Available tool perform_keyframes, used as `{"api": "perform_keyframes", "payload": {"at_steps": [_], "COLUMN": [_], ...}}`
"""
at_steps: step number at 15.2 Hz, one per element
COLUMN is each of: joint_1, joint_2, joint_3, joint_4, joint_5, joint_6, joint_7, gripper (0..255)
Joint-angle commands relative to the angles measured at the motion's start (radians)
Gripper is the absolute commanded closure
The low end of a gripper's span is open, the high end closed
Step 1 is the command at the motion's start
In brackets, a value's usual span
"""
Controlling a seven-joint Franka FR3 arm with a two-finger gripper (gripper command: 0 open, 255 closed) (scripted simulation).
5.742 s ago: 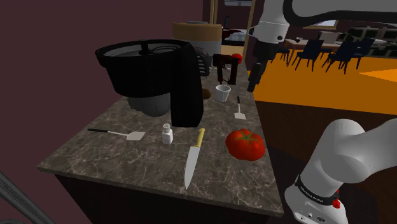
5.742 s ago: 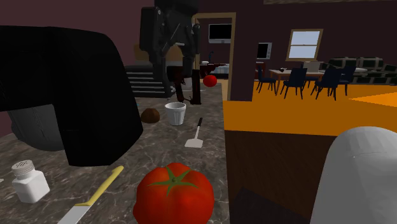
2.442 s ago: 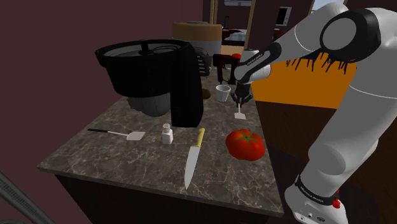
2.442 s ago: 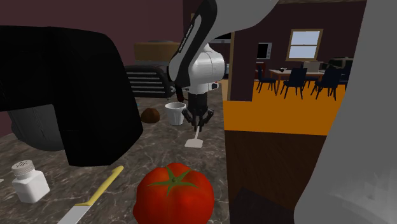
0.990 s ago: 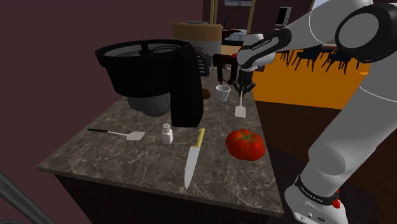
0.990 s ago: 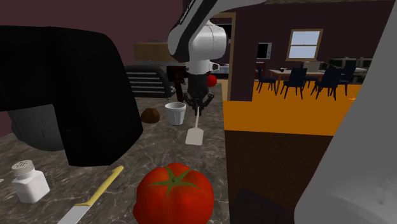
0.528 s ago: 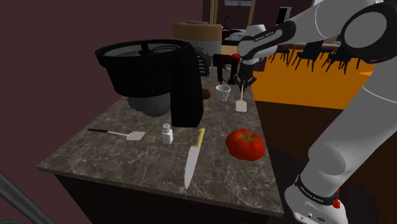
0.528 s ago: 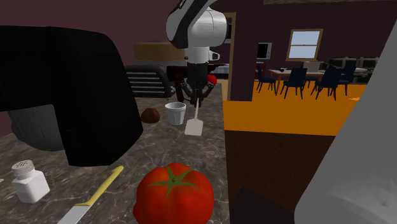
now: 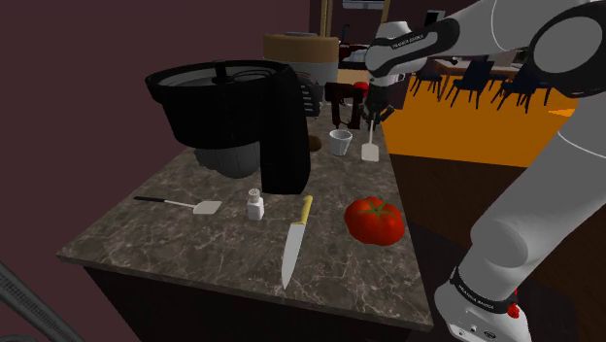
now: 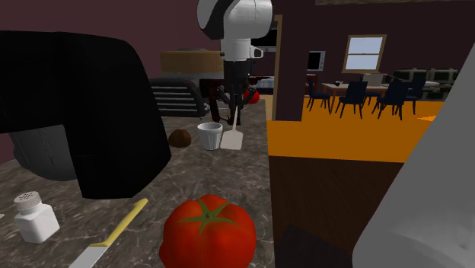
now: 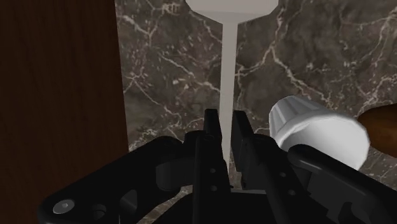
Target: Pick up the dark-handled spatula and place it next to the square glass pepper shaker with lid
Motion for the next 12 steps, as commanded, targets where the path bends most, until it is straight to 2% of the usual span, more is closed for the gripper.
{"api": "perform_keyframes", "payload": {"at_steps": [1, 12], "joint_1": [-0.001, 0.094], "joint_2": [-0.006, -0.174], "joint_3": [-0.001, 0.137], "joint_4": [0.024, -0.15], "joint_5": [0.0, 0.004], "joint_6": [-0.03, -0.035], "joint_7": [-0.003, 0.228], "gripper": [255, 255]}}
